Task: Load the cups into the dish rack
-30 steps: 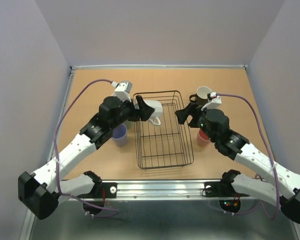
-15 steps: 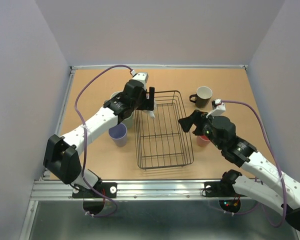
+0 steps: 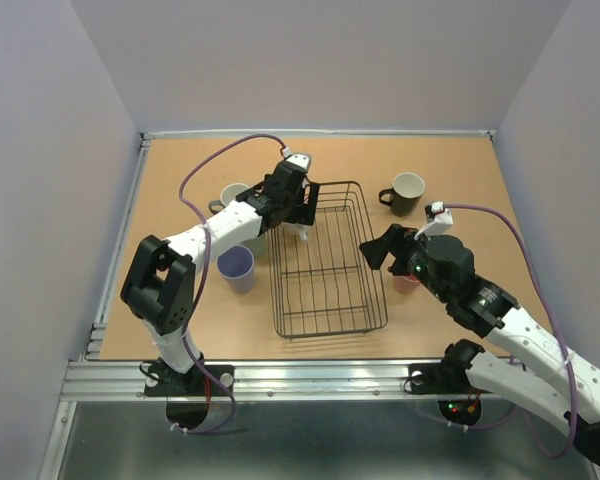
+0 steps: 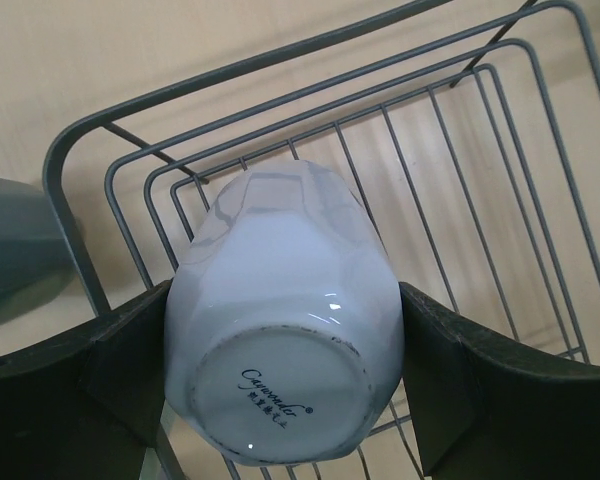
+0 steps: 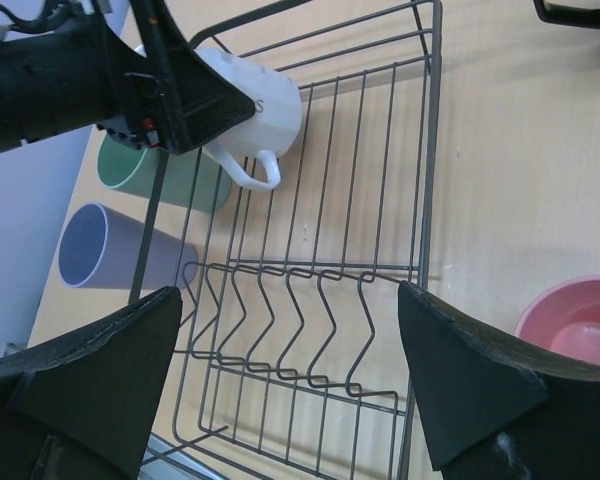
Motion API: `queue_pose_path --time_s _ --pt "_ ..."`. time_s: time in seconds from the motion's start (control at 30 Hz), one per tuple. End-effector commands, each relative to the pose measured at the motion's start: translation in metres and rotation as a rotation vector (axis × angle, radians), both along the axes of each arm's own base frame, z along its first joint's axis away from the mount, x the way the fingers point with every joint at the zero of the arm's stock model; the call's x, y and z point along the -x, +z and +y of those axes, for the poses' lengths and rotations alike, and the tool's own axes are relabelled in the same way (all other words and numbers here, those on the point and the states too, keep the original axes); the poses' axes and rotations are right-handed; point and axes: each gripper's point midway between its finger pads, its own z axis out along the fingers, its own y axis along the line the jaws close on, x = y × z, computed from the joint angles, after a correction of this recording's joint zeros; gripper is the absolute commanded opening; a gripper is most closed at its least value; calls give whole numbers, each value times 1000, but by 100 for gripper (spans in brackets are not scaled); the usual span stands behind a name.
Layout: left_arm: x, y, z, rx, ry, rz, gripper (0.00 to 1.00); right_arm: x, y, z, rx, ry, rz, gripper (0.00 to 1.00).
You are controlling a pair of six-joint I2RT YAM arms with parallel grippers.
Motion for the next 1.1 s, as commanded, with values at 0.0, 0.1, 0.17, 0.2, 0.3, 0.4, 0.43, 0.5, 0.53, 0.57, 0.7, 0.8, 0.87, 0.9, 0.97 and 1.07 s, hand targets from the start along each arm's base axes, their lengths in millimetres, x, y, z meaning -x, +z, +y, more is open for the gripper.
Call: queue_pose_path --time_s 0.0,0.1,0.17,0.2,0.3,0.4,0.43,0.5,0.53,0.57,0.7,0.8,0.87,0.9,0.97,1.07 --pt "-28 49 -13 60 16 -148 0 5 -8 -3 11 9 4 93" --pt "-32 40 -10 33 37 -134 0 6 -9 -5 17 9 7 93" --pt "-35 35 -9 15 48 -131 0 7 -9 -5 18 10 8 93" --pt "-35 34 -8 10 50 -129 0 8 -10 -5 20 13 10 93" --pt "-39 30 -8 -7 56 -130 0 8 -12 -5 23 12 15 93" --pt "-42 24 -9 -24 59 -122 7 8 -15 -7 30 3 19 93" --pt "-44 23 -9 -32 55 -120 14 8 -16 -9 32 -1 19 93" --pt "-44 20 -9 -40 56 -113 22 8 -15 -9 32 -3 17 93" --pt "-44 18 -8 -45 59 -112 28 9 -15 -9 34 0 16 93" --pt "-45 18 -8 -48 61 -114 40 9 -15 -10 37 -3 18 93" --pt "-45 19 -4 -58 77 -114 61 9 -15 -11 37 -5 19 93" --pt "-44 23 -3 -49 86 -118 71 9 -17 -11 38 -8 25 93" --pt "-42 29 -5 -29 79 -122 91 10 -18 -12 38 -11 27 93" --pt "-41 30 -5 -22 80 -126 99 10 -19 -12 38 -9 29 93" --pt "-40 38 -4 -4 81 -141 99 10 -20 -12 38 -11 32 93" --pt "-38 49 -4 10 76 -158 99 11 -20 -13 34 -17 34 93"
